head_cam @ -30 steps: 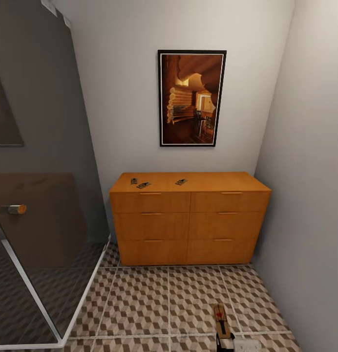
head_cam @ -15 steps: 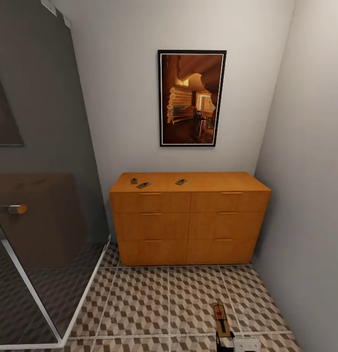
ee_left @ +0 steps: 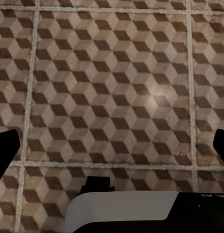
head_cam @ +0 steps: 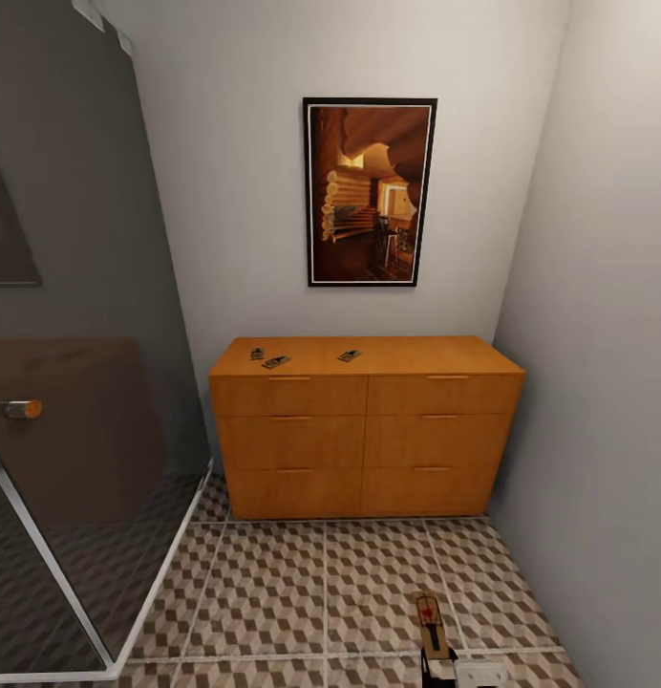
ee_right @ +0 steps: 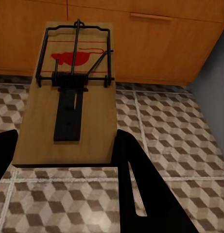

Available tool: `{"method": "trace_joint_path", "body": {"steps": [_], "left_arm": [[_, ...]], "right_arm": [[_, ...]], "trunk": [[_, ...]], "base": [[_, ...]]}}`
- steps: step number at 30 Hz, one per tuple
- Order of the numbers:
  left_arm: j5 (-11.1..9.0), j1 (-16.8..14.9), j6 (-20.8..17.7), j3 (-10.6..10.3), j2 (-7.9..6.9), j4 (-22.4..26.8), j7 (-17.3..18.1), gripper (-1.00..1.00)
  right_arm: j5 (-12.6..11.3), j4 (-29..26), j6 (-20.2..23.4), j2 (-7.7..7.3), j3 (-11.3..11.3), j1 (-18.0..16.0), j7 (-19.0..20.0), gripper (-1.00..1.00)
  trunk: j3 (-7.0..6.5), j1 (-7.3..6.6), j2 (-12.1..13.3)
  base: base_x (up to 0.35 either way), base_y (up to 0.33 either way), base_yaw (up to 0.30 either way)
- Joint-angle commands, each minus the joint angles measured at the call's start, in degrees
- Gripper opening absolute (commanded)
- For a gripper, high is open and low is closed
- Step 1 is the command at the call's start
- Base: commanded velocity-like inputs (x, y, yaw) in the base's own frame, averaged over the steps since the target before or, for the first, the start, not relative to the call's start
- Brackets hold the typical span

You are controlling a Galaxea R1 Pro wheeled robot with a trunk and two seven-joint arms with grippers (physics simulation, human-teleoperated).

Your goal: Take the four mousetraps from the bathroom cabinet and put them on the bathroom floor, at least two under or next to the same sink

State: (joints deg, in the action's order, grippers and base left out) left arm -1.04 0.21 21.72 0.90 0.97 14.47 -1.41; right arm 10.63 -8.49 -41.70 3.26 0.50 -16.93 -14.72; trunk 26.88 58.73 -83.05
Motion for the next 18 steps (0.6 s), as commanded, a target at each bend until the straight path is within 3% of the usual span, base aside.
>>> {"method": "trace_joint_path", "body": {"steps": [1, 9, 18], "left_arm": [[-0.1, 0.0, 0.1, 0.1, 0.01, 0.1, -0.1, 1.00], [-0.1, 0.0, 0.2, 0.1, -0.14, 0.2, -0.1, 1.00], [-0.1, 0.0, 0.2, 0.2, -0.25, 0.5, -0.2, 1.00]], "right_arm": [[0.4, 0.0, -0.1, 0.02, 0.0, 0.0, -0.4, -1.00], [0.4, 0.1, 0.0, 0.06, 0.0, 0.0, -0.4, -1.00], [0.4, 0.1, 0.0, 0.08, 0.0, 0.0, -0.4, -1.00]], "trunk": [[0.05, 0.00, 0.0], [0.05, 0.00, 0.0], [0.05, 0.00, 0.0]], "base": [[0.000, -0.211, 0.000], [0.000, -0.218, 0.000], [0.000, -0.048, 0.000]]}}
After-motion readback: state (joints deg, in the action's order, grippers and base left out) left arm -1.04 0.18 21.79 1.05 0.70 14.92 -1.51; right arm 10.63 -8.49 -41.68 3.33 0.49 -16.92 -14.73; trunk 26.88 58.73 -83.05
